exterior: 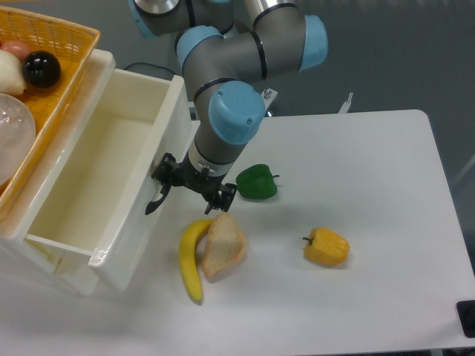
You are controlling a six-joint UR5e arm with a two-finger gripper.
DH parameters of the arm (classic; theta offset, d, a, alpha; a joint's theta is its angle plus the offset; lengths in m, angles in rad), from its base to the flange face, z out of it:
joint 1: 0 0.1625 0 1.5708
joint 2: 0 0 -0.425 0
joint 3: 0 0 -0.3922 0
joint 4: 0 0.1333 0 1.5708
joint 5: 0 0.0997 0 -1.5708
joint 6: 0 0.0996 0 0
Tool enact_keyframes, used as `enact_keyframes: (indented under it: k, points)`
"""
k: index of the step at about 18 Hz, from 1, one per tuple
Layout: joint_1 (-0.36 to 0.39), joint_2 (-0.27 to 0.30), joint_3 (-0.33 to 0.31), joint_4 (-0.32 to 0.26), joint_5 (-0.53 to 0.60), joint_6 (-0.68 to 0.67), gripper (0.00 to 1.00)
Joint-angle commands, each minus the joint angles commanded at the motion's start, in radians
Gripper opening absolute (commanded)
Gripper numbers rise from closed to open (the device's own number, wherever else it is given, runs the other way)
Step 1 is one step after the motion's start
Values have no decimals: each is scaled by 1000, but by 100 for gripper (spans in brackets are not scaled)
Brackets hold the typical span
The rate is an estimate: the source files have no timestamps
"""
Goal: Slide open the top white drawer
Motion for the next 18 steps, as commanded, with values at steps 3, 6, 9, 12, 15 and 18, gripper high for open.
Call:
enact_keyframes:
  k: [3,6,9,12,15,18]
  points:
    - [14,0,0,0,2,2,100]
    - [25,0,0,2,2,3,100]
    - [34,-2,0,3,2,6,100]
    - [45,0,0,2,2,21,100]
    - [51,-2,0,3,2,23,100]
    - [57,-2,0,2,2,32,100]
